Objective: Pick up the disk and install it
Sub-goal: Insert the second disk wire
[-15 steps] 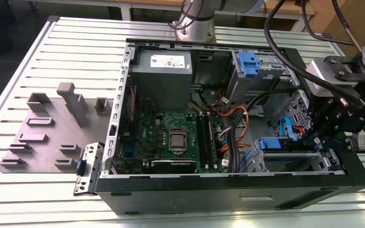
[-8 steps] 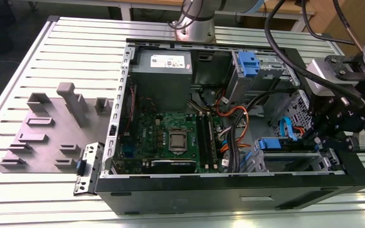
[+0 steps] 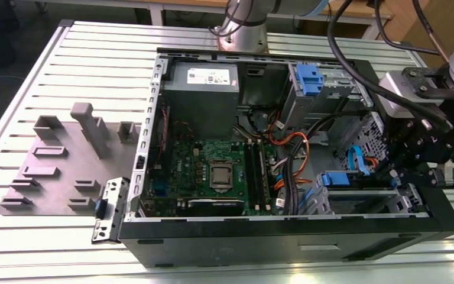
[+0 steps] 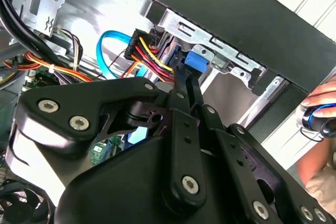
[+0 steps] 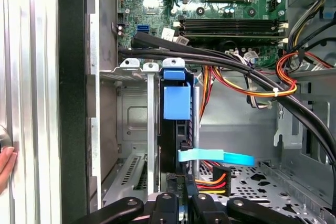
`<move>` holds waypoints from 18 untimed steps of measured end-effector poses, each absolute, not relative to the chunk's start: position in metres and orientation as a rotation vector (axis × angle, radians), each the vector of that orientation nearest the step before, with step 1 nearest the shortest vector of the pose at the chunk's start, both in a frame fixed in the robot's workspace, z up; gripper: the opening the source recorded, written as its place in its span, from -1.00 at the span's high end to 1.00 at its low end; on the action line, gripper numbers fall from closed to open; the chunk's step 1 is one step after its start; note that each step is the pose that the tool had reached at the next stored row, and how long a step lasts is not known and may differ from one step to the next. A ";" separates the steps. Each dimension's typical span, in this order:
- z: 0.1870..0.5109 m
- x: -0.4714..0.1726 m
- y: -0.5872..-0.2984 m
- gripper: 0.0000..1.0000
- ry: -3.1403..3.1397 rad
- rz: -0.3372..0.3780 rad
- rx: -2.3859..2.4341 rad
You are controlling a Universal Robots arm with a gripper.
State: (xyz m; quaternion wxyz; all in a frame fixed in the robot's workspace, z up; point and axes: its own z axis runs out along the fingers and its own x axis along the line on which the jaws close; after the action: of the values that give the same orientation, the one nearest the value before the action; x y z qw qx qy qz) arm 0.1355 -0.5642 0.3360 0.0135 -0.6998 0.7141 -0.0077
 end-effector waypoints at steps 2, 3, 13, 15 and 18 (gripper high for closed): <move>0.336 0.134 -0.563 0.67 2.224 -0.024 -2.180; 0.336 0.133 -0.562 0.67 2.224 -0.024 -2.180; 0.335 0.129 -0.558 0.67 2.224 -0.024 -2.180; 0.335 0.129 -0.558 0.67 2.224 -0.025 -2.180; 0.335 0.130 -0.558 0.67 2.225 -0.025 -2.180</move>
State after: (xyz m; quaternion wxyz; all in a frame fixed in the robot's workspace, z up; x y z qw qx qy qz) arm 0.1304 -0.5577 0.3347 0.0133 -0.6998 0.7141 -0.0081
